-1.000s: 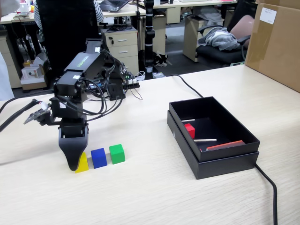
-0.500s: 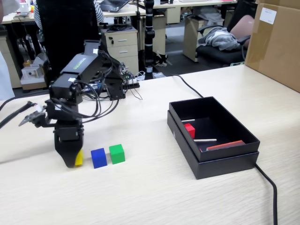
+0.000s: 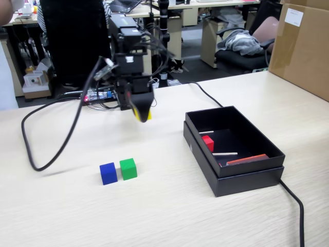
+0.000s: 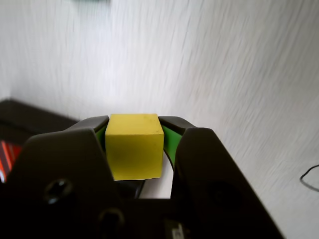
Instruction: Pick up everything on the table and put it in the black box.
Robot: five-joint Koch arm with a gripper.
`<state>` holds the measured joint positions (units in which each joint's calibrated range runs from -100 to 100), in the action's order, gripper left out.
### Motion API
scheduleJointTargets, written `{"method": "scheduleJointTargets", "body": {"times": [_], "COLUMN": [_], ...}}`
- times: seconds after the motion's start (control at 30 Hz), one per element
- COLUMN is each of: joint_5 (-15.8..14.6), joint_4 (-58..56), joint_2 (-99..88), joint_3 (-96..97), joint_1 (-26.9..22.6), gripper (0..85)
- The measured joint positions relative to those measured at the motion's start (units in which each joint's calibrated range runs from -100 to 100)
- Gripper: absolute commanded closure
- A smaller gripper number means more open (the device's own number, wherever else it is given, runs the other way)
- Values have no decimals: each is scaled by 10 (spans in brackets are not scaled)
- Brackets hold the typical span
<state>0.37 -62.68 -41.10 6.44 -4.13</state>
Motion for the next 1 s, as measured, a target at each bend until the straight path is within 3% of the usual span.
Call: {"method": "scheduleJointTargets", "body": {"times": [0.03, 0.4, 0.47, 0.7, 0.87, 1.0], "joint_5": [-26, -93, -98, -114, -115, -113], "joint_4": [1, -26, -28, -38, -50, -57], "joint_2": [23, 328, 351, 406, 404, 294], "joint_3": [-56, -292, -301, -300, -300, -271], "joint_1": [-41, -102, -103, -110, -110, -89], "gripper": [791, 787, 781, 576, 576, 573]}}
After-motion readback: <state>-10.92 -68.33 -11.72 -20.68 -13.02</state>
